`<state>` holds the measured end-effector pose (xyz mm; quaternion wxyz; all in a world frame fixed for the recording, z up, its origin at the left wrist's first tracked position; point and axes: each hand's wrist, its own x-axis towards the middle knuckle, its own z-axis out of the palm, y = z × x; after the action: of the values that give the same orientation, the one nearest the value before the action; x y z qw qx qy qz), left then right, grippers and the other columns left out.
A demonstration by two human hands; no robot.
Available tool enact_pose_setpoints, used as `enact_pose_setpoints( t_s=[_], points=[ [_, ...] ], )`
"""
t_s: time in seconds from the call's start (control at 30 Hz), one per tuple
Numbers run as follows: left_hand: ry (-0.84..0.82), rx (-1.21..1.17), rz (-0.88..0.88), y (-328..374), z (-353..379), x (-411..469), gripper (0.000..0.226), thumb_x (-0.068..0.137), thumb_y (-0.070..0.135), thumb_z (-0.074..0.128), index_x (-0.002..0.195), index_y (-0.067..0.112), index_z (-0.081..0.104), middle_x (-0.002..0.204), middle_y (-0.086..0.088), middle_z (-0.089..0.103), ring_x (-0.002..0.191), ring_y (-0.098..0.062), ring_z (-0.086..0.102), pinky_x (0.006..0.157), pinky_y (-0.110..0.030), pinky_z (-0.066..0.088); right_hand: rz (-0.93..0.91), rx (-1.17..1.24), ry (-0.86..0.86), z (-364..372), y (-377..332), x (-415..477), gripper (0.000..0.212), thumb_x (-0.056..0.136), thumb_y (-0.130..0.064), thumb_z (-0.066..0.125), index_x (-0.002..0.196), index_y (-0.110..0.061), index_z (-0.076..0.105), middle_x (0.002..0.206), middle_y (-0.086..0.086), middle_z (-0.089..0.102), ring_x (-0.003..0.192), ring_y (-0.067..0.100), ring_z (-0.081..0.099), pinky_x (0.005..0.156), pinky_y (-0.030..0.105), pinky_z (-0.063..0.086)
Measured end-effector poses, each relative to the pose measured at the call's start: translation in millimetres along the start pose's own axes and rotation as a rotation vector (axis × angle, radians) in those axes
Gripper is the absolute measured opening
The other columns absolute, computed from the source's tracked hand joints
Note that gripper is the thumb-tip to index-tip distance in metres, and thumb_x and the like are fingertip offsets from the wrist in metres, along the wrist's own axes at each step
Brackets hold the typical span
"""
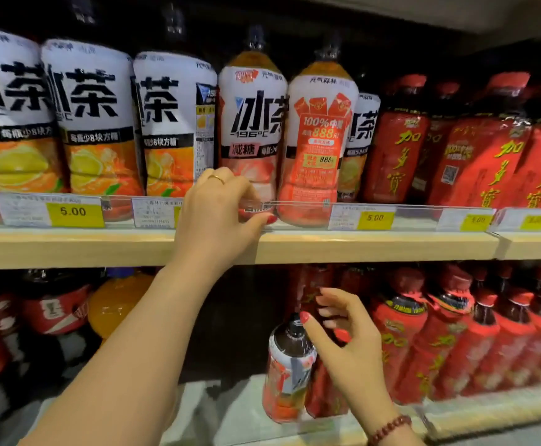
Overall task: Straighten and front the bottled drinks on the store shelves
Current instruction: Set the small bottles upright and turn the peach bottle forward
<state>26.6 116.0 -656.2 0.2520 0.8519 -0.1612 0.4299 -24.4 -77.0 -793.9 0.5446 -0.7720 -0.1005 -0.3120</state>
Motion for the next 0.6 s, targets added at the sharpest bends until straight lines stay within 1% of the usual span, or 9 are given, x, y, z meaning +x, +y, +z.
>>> enact_pose_setpoints(
  t_s=[0.07,0.17,0.23,0.3,0.33,0.4,0.47,0.53,0.6],
  points=[
    [0.003,0.011,0.013,0,1,-1,0.027,0.074,0.031,0.078,0.087,0.012,0.066,0.088,-0.002,0.058,0.093,-0.022,0.051,0.077,-0.028,0.036,0.109,-0.044,-0.062,6,21,-13,0.047,0.075,-0.024,0.081,0.111,-0.043,0.056,0.111,-0.021,0.059,0.107,0.000,0.056,0.092,0.030,0.050],
    [0.028,0.031,0.020,-3,4,-3,0.025,0.075,0.030,0.078,0.087,0.012,0.065,0.090,-0.004,0.058,0.094,-0.025,0.052,0.078,-0.028,0.035,0.153,-0.129,-0.150,10,45,-27,0.062,0.074,-0.028,0.081,0.120,-0.049,0.045,0.123,-0.027,0.048,0.118,-0.009,0.045,0.099,0.017,0.041],
    [0.046,0.051,0.021,-3,5,-3,0.025,0.075,0.030,0.078,0.087,0.012,0.065,0.090,-0.005,0.058,0.095,-0.026,0.052,0.078,-0.028,0.034,0.170,-0.165,-0.182,13,58,-30,0.068,0.073,-0.029,0.083,0.128,-0.042,0.045,0.129,-0.022,0.047,0.123,-0.006,0.043,0.103,0.015,0.038],
    [0.046,0.069,0.029,-3,6,-4,0.027,0.075,0.031,0.076,0.088,0.011,0.064,0.092,-0.007,0.057,0.096,-0.027,0.052,0.078,-0.031,0.038,0.210,-0.192,-0.221,17,69,-33,0.076,0.072,-0.027,0.084,0.137,-0.026,0.044,0.137,-0.012,0.044,0.130,0.003,0.040,0.110,0.022,0.035],
    [0.043,0.072,0.032,-3,6,-5,0.027,0.075,0.031,0.075,0.089,0.011,0.064,0.093,-0.007,0.057,0.097,-0.028,0.052,0.078,-0.033,0.040,0.232,-0.217,-0.247,19,73,-34,0.081,0.072,-0.026,0.084,0.140,-0.020,0.042,0.142,-0.008,0.041,0.133,0.006,0.036,0.112,0.022,0.031],
    [0.048,0.077,0.036,-3,6,-6,0.027,0.076,0.033,0.074,0.090,0.011,0.064,0.094,-0.007,0.057,0.098,-0.028,0.051,0.079,-0.032,0.039,0.237,-0.284,-0.300,24,78,-37,0.088,0.070,-0.029,0.084,0.144,-0.019,0.037,0.145,-0.008,0.036,0.135,0.006,0.029,0.110,0.015,0.023],
    [0.065,0.091,0.036,-3,6,-6,0.028,0.077,0.035,0.073,0.091,0.012,0.064,0.096,-0.007,0.056,0.100,-0.028,0.051,0.078,-0.027,0.033,0.185,-0.350,-0.324,28,81,-41,0.091,0.066,-0.033,0.086,0.143,-0.023,0.037,0.138,-0.017,0.036,0.130,0.001,0.027,0.103,0.007,0.019],
    [0.074,0.112,0.037,-3,6,-6,0.029,0.079,0.037,0.071,0.093,0.013,0.063,0.099,-0.008,0.057,0.101,-0.027,0.050,0.079,-0.025,0.031,0.149,-0.396,-0.306,31,82,-44,0.089,0.066,-0.030,0.086,0.141,-0.024,0.038,0.136,-0.018,0.037,0.128,0.001,0.029,0.102,0.008,0.020],
    [0.072,0.118,0.038,-3,7,-6,0.030,0.080,0.038,0.070,0.094,0.014,0.063,0.101,-0.008,0.058,0.103,-0.026,0.050,0.079,-0.027,0.034,0.136,-0.401,-0.262,33,82,-44,0.081,0.069,-0.024,0.084,0.138,-0.023,0.042,0.137,-0.015,0.041,0.129,0.004,0.033,0.104,0.014,0.028]
  ],
)
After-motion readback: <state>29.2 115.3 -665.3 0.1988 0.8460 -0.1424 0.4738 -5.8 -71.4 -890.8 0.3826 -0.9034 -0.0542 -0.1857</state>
